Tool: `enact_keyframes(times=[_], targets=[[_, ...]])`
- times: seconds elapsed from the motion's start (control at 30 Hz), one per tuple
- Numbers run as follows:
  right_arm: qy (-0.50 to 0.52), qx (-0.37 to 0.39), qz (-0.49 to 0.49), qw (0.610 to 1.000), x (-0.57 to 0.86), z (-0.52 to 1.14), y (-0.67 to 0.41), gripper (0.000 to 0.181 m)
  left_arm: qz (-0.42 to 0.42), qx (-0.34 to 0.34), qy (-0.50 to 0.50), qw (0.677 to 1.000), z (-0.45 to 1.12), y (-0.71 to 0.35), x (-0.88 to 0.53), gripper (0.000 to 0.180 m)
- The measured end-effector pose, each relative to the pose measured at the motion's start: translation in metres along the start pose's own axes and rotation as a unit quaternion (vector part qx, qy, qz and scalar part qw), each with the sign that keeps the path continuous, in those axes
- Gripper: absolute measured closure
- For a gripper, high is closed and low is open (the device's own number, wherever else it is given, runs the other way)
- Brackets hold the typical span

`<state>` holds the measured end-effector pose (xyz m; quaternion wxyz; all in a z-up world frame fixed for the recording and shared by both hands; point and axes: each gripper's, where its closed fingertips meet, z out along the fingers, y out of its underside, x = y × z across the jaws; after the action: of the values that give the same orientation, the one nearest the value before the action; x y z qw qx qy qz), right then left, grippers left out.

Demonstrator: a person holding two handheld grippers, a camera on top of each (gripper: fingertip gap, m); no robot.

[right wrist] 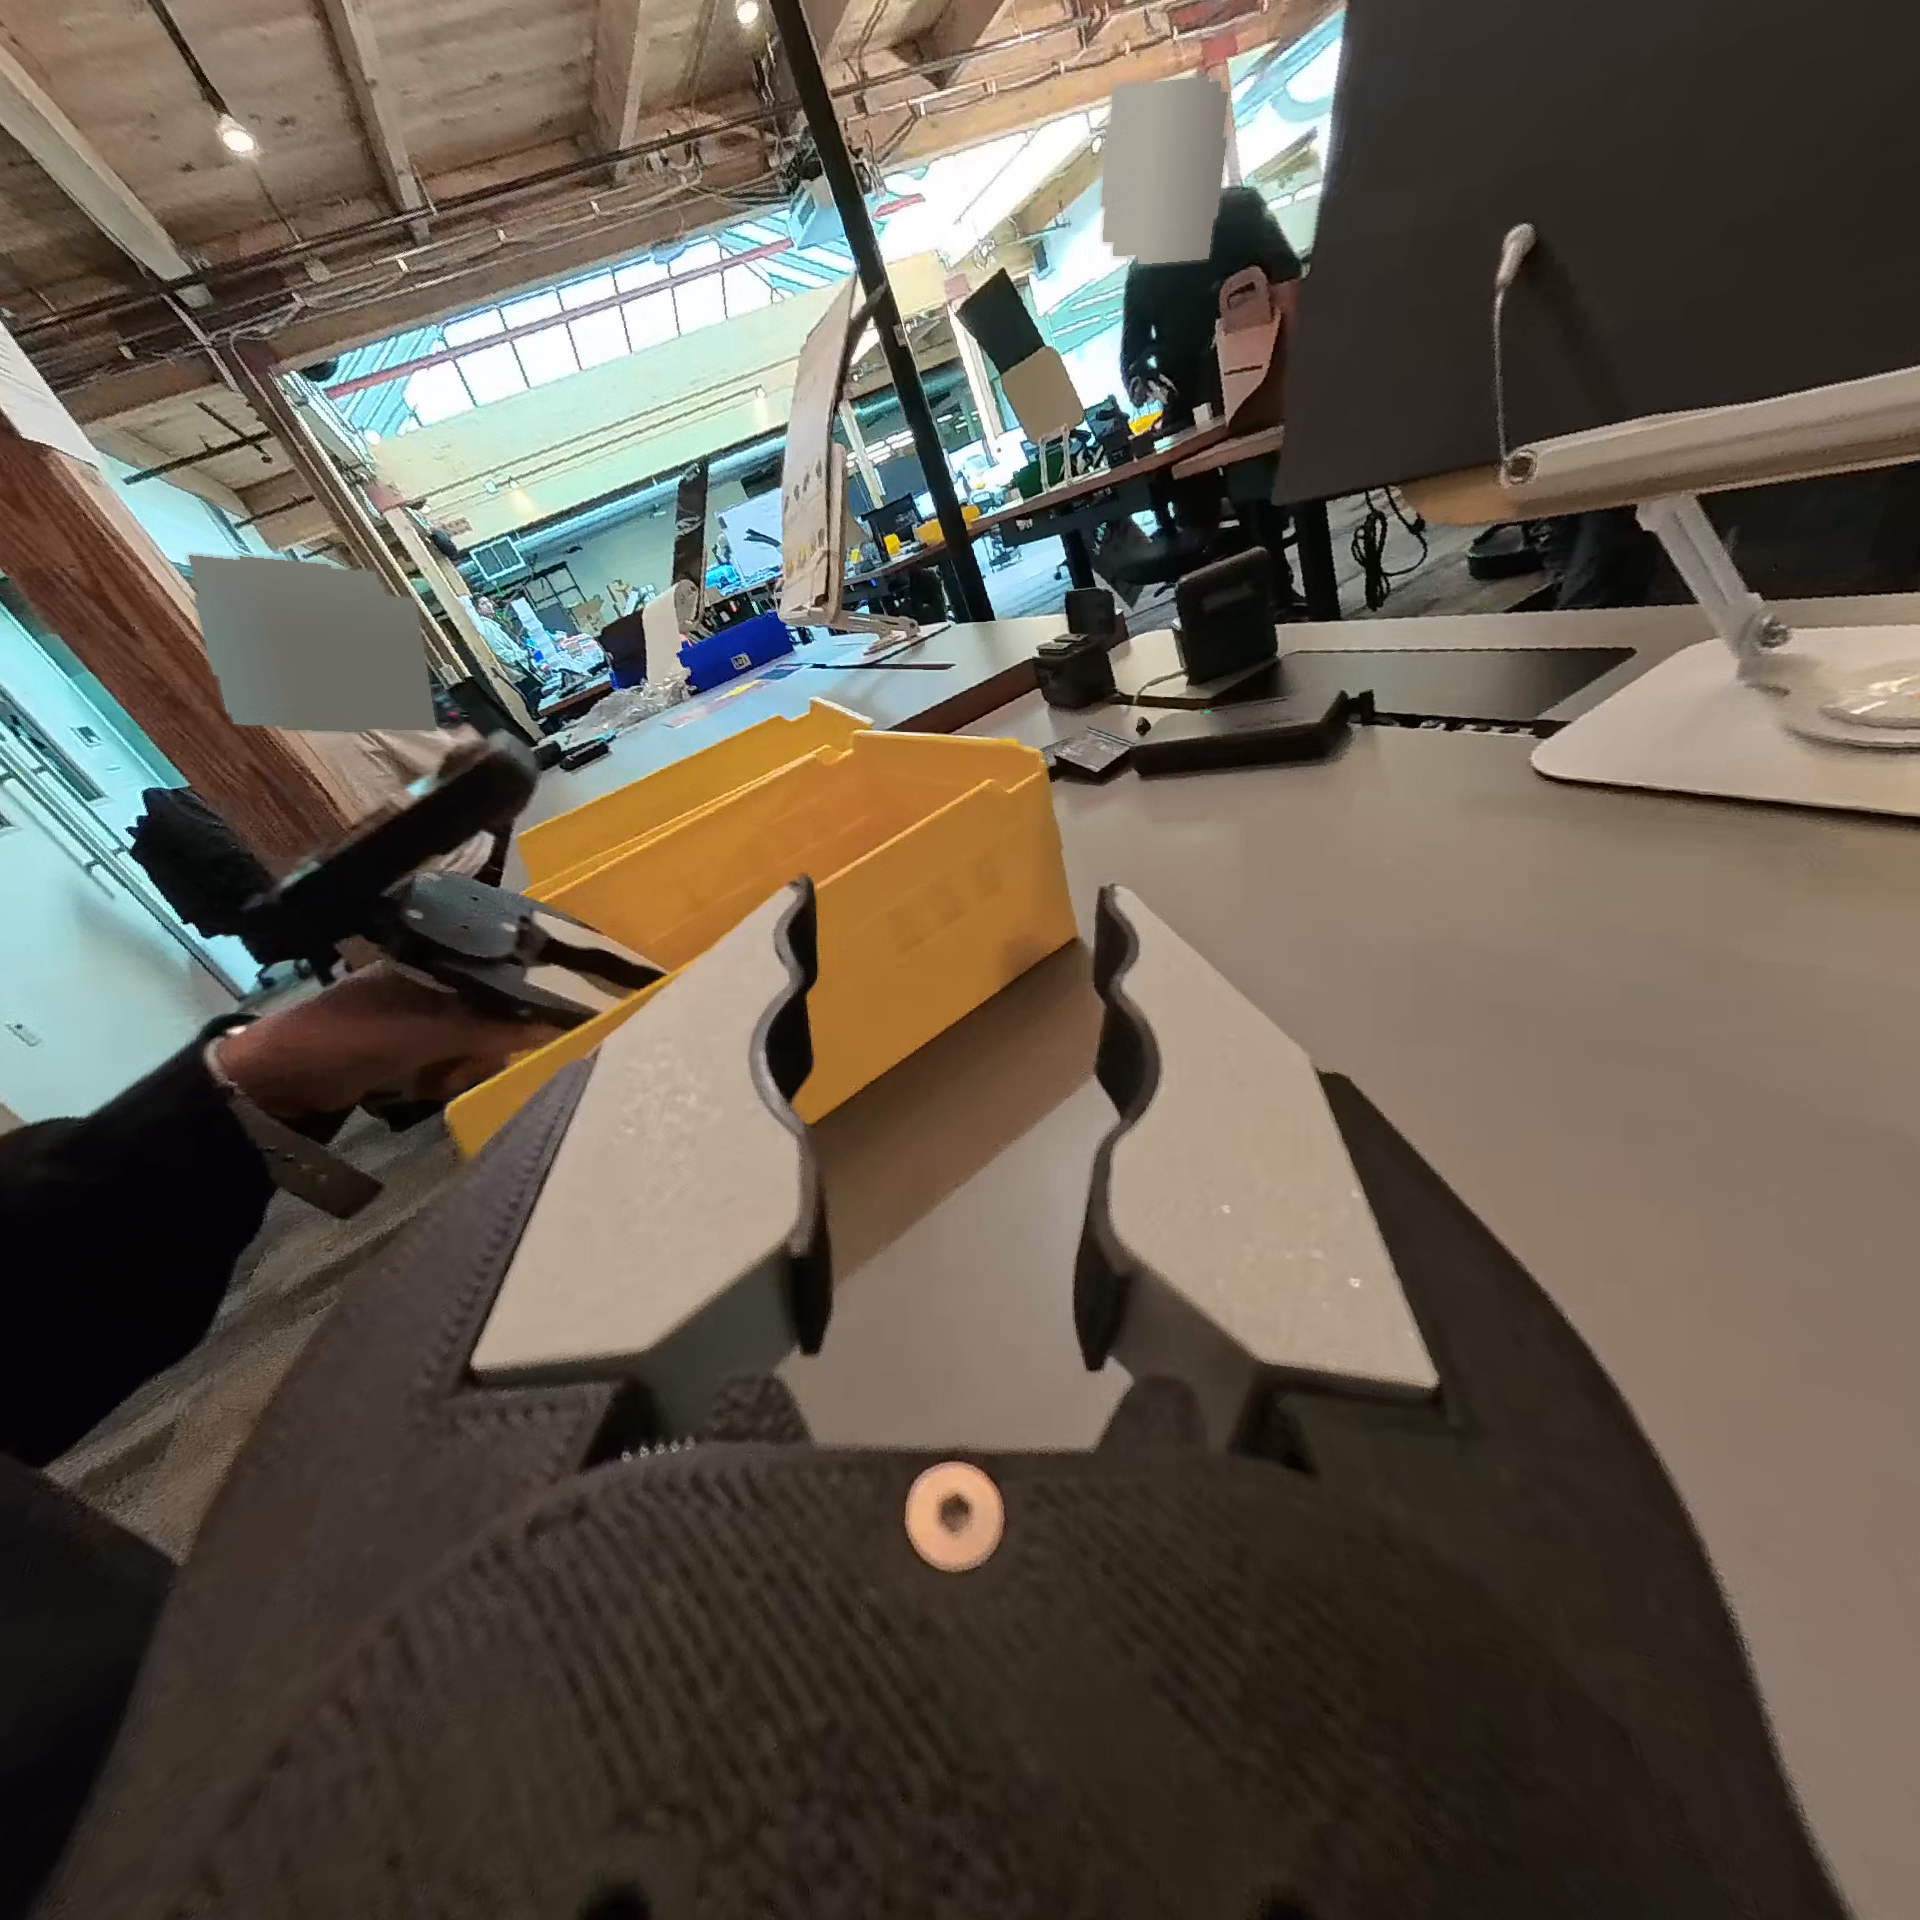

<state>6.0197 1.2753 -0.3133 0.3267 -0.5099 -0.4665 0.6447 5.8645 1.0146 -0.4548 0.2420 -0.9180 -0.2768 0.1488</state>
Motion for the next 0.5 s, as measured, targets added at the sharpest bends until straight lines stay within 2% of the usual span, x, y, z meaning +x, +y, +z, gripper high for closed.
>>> enact_keyframes(times=[0.07, 0.2, 0.27, 0.4, 0.5], targets=[[-0.004, 0.008, 0.0, 1.0, -0.008, -0.004, -0.003, 0.129, -0.011, 0.015, -0.009, 1.0, -0.001, -0.004, -0.003, 0.153], [0.028, 0.007, -0.032, 0.999, -0.013, -0.021, -0.001, 0.13, -0.042, 0.118, 0.029, 0.992, -0.046, -0.033, 0.005, 0.154], [0.055, 0.008, -0.047, 0.997, -0.006, -0.033, 0.001, 0.133, -0.017, 0.18, 0.046, 0.982, -0.077, -0.053, 0.019, 0.154], [0.065, 0.015, -0.023, 0.998, 0.011, -0.051, 0.0, 0.133, 0.074, 0.281, 0.145, 0.946, -0.133, -0.094, 0.102, 0.154], [0.07, 0.021, -0.039, 0.997, 0.027, -0.06, -0.017, 0.133, 0.135, 0.315, 0.23, 0.911, -0.155, -0.113, 0.186, 0.154]])
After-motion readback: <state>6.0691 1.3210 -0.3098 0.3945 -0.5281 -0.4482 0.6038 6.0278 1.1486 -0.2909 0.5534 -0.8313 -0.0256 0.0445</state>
